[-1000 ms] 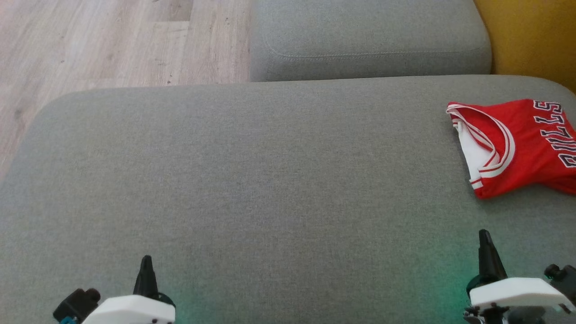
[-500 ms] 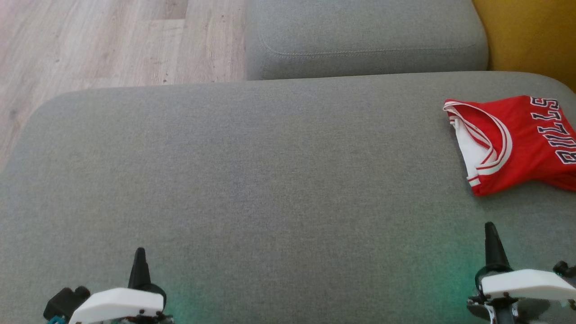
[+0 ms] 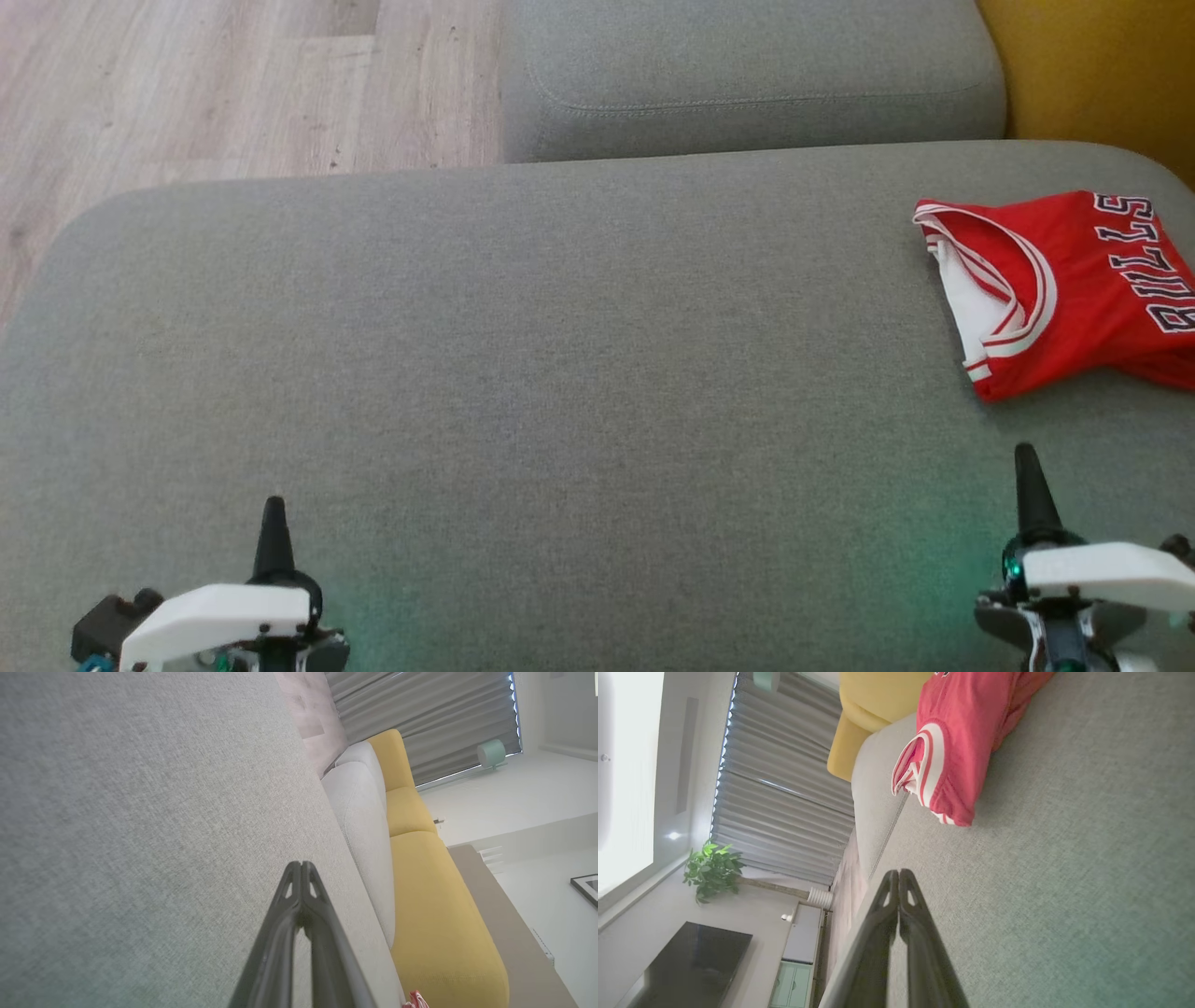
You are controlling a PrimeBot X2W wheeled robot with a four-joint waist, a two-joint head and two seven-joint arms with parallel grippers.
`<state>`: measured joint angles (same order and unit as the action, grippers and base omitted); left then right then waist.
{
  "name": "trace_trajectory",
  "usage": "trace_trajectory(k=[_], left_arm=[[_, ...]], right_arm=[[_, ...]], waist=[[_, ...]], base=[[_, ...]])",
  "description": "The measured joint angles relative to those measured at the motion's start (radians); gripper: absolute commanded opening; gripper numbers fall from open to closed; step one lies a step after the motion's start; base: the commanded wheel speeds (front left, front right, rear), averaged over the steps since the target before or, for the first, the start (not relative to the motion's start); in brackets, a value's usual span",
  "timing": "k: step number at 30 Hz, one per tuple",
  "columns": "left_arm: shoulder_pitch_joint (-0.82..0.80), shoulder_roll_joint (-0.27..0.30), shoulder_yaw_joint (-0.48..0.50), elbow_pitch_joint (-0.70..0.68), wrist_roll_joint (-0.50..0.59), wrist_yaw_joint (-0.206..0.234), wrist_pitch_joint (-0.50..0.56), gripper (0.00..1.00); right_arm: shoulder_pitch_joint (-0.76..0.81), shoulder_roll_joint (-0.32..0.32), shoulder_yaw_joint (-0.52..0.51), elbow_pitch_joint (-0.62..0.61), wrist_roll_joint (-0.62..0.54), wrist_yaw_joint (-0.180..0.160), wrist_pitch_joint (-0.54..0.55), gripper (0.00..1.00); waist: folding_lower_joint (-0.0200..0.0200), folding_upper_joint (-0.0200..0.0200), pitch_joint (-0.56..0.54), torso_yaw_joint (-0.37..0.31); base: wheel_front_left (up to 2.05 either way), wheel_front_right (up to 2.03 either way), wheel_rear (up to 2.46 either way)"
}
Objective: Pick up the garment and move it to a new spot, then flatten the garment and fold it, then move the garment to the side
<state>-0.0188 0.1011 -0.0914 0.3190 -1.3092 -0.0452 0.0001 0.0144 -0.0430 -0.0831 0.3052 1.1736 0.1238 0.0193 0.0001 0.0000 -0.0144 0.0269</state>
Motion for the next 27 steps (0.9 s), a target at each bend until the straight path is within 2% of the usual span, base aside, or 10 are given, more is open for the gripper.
trace_trajectory(k=[27], left_arm=[[-0.021, -0.039, 0.115, -0.026, -0.205, -0.053, 0.076, 0.00]], right_arm=[[-0.050, 0.000, -0.033, -0.014, 0.295, 0.000, 0.061, 0.00]], waist=[[-0.0001, 0.0000, 0.012, -0.019]], base=[[0.00, 0.00, 0.00]])
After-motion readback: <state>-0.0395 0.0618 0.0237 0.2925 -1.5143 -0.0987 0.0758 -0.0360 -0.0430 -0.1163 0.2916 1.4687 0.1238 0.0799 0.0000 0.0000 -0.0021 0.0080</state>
